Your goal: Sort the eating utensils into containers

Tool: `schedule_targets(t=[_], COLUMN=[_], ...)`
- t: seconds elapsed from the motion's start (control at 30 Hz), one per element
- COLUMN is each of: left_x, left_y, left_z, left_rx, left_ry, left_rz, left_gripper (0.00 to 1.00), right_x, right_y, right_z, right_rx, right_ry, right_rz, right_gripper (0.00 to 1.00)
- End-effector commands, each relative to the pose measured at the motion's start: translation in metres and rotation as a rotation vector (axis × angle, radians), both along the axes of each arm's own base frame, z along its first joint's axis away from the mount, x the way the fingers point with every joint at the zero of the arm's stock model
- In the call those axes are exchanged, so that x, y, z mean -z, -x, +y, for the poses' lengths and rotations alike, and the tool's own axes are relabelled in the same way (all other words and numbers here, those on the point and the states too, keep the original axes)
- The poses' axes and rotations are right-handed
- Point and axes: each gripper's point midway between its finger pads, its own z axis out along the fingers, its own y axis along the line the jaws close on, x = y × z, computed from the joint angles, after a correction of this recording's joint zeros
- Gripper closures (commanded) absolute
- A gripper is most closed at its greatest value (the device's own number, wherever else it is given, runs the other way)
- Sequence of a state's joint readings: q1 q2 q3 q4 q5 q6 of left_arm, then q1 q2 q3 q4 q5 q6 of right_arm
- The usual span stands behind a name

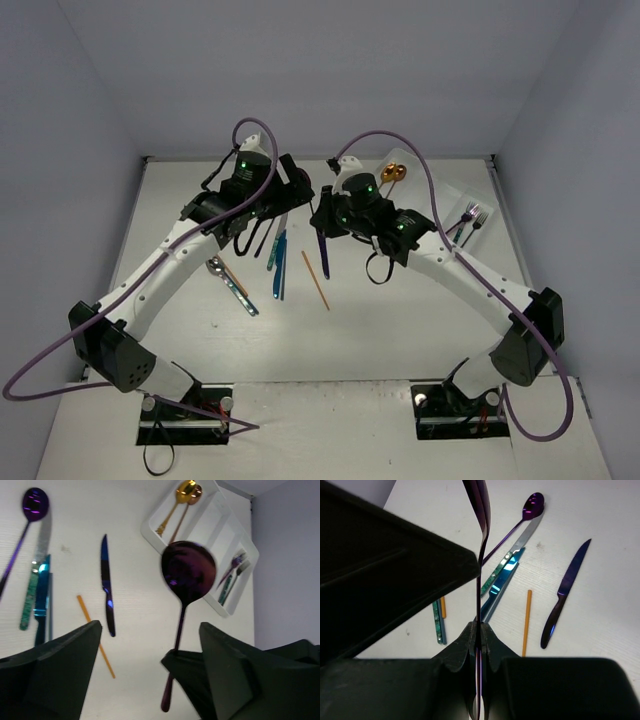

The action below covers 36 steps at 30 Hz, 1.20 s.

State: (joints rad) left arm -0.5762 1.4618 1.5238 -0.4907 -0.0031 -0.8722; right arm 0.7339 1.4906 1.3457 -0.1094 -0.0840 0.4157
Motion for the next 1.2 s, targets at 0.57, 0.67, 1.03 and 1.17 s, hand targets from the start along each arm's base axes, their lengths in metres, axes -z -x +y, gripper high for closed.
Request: schedule_targets(t=[0.57, 0.67, 1.03, 1.17], left_x=[0.056, 0.069, 0.088, 0.092], left_y=[0.07, 0.082, 0.099, 0.097], left_z=[0.12, 0.12, 0.127, 0.124], left_rx=[-0.064, -0.048, -0.03, -0.015], left_ry=[-0.466, -0.437, -0.465, -0.473], left_rz=[-0.041, -0.012, 0.062, 0.079], left_gripper=[0.2, 0.2, 0.2, 0.2], right_x=[0.072, 0.073, 0.128, 0.13], right_y=[-0.234, -0.263, -0.317, -0.321], right_z=[-0.17, -0.178, -0.193, -0.202], right_rx=[0.742, 0.786, 0.858, 0.873], right_ry=[-0.005, -0.033, -0.014, 0.003], right_rz=[0.063, 0.046, 0.061, 0.052], right_gripper=[1.0, 1.0, 0.97, 0.81])
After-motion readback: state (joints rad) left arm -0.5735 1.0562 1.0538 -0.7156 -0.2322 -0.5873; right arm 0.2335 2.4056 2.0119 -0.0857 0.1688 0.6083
